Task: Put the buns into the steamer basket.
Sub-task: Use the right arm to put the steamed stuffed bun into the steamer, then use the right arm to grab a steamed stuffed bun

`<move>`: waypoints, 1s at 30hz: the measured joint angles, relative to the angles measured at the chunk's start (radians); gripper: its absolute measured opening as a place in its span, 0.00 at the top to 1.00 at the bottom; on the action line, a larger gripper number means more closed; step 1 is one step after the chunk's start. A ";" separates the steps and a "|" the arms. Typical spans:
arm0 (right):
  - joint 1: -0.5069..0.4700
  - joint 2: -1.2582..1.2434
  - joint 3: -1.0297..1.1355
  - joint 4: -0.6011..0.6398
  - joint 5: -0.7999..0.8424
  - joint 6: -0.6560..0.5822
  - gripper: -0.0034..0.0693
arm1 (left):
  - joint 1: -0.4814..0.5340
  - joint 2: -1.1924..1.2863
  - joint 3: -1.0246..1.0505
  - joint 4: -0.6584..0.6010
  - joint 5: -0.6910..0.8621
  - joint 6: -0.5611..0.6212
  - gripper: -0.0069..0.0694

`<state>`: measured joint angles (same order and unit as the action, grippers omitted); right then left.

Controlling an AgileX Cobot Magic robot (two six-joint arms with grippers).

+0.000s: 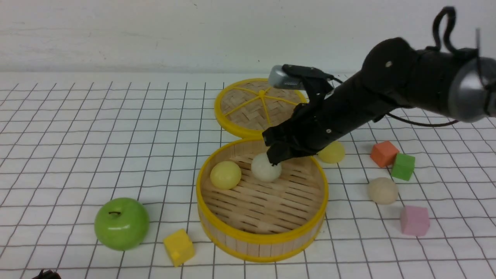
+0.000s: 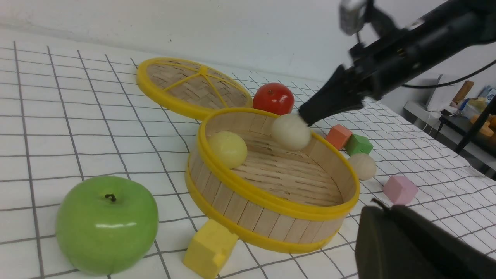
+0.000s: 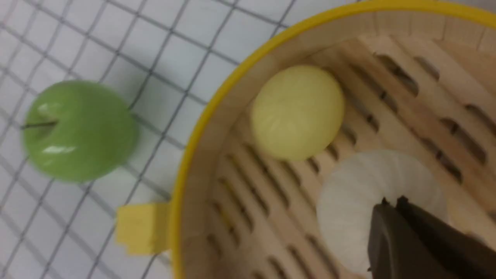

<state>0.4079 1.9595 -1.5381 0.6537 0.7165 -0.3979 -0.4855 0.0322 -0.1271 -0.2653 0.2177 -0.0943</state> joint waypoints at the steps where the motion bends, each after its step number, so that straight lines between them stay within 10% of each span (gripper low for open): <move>1: 0.000 0.010 -0.003 0.000 -0.003 -0.001 0.95 | 0.000 0.000 0.000 0.000 0.000 0.000 0.89; 15: -0.013 0.006 -0.061 -0.051 0.123 -0.005 0.34 | 0.000 0.000 0.000 0.000 0.000 0.000 0.89; 24: -0.114 -0.042 -0.102 -0.495 0.228 0.331 0.59 | 0.000 0.000 0.000 0.000 0.000 0.000 0.88; 30: -0.130 0.062 -0.158 -0.532 0.196 0.362 0.65 | 0.000 0.000 0.000 0.000 0.000 0.000 0.87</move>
<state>0.2775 2.0214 -1.6963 0.1216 0.9122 -0.0360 -0.4855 0.0322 -0.1271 -0.2653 0.2177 -0.0943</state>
